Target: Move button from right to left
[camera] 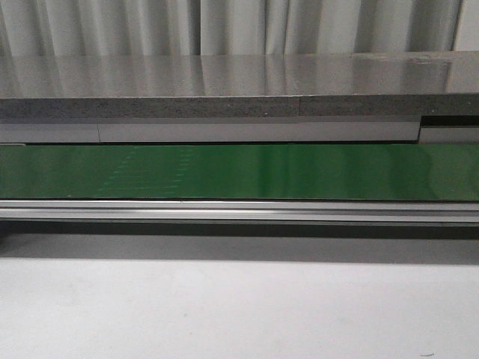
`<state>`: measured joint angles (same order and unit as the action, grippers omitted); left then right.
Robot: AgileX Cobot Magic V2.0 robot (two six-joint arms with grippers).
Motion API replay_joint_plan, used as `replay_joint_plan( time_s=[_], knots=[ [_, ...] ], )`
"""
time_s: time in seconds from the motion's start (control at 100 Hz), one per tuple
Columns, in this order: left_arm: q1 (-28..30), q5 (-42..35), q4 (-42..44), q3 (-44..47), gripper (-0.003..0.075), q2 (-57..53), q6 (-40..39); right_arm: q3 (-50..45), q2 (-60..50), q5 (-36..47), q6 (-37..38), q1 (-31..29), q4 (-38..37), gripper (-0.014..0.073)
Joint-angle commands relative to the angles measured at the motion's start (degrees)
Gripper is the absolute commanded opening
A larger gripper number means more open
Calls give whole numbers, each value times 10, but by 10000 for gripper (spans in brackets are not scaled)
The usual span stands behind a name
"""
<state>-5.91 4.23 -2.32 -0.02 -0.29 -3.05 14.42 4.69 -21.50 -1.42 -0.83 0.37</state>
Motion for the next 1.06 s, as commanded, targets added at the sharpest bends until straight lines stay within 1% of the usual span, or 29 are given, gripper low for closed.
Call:
replay_joint_plan(
  time_s=[0.0, 0.1, 0.22, 0.29, 0.43, 0.48, 0.56, 1.05],
  knots=[
    [1, -42, -1, 25, -20, -16, 0, 8, 7, 50, -3, 0, 1, -67],
    [1, -42, -1, 25, -20, -16, 0, -16, 7, 115, -3, 0, 1, -67],
    [1, -42, -1, 25, -20, -16, 0, -68, 2, 252, -3, -2, 1, -67],
    [1, -42, -1, 25, -20, -16, 0, -100, -11, 288, -3, -2, 1, -67],
    [1, -42, -1, 25, -20, -16, 0, -153, -65, 285, -1, -2, 2, -67],
    [1, -42, -1, 25, -20, -16, 0, -151, -64, 264, 0, -2, 2, -67],
    [1, -42, -1, 25, -20, -16, 0, -151, -64, 255, 0, -2, 1, -67],
    [1, -42, -1, 25, -20, -16, 0, -151, -64, 253, 0, -2, 1, -67]
  ],
)
